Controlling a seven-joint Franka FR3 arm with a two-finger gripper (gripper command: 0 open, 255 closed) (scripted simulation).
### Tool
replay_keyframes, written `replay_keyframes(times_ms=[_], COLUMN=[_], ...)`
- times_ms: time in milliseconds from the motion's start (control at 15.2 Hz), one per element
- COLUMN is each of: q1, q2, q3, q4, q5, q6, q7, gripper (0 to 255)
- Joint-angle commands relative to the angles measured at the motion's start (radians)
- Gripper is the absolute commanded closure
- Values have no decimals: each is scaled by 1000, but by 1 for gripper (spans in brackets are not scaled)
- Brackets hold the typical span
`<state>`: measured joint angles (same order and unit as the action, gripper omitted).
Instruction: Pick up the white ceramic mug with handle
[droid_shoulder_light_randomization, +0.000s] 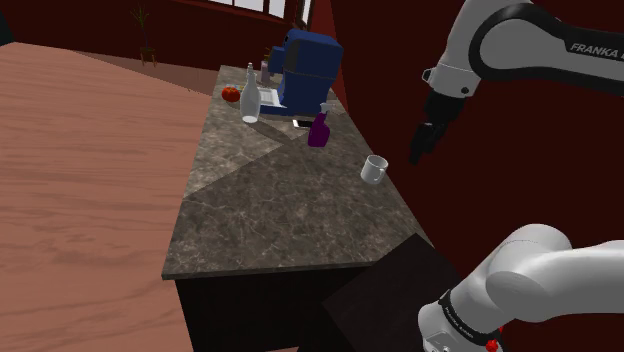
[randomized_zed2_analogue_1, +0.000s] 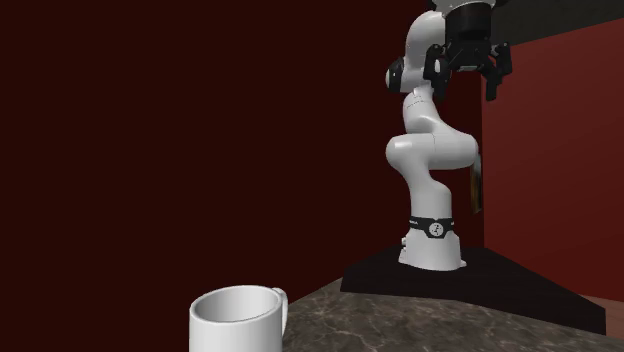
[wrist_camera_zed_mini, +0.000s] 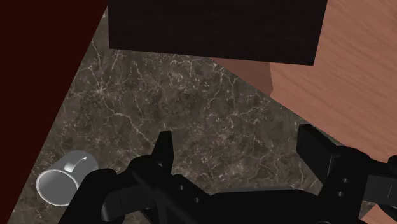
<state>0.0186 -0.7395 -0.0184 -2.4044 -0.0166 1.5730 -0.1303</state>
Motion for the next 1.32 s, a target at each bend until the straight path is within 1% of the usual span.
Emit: replay_keyframes(times_ms=[0, 330, 660, 990, 1254], q1=[0, -32, -57, -77, -90], q2=[0, 111, 250, 410, 551], q3=[0, -79, -155, -226, -277], q4=[0, -11, 11, 66, 132], q5=[0, -51, -85, -93, -75], q6=[0, 124, 244, 354, 428], q7=[0, -83, -165, -250, -323], gripper=[0, 0, 0, 0, 0])
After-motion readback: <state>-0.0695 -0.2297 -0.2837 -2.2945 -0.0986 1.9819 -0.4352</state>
